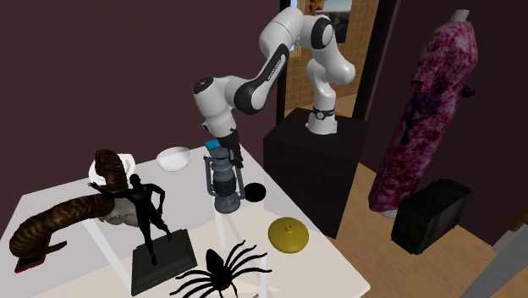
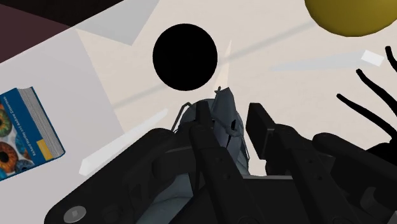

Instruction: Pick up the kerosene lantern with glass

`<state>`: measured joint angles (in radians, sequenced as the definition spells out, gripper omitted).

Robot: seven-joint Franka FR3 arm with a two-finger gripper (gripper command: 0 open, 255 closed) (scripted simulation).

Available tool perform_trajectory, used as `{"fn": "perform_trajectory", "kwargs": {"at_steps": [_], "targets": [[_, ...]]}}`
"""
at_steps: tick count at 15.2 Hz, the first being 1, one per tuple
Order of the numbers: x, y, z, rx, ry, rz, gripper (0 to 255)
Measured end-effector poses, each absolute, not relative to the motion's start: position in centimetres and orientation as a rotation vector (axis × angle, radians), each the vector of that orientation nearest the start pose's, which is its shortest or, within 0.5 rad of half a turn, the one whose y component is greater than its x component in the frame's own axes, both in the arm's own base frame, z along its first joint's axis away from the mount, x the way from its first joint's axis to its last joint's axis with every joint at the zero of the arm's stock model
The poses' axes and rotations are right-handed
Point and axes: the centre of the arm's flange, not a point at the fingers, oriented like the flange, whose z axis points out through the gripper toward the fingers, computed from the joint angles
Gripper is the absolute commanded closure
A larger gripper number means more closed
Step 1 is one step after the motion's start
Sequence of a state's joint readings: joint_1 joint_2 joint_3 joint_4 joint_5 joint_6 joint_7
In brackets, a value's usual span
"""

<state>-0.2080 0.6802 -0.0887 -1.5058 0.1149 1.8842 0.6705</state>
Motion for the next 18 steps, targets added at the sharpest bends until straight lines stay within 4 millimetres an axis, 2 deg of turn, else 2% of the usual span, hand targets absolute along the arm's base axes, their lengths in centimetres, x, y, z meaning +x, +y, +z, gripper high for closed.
{"fn": "perform_trajectory", "kwargs": {"at_steps": [4, 18], "targets": [[65.2, -18.2, 25.1, -2.730, 1.506, 0.476, 255], [65.2, -18.2, 32.0, -2.730, 1.505, 0.478, 255]]}}
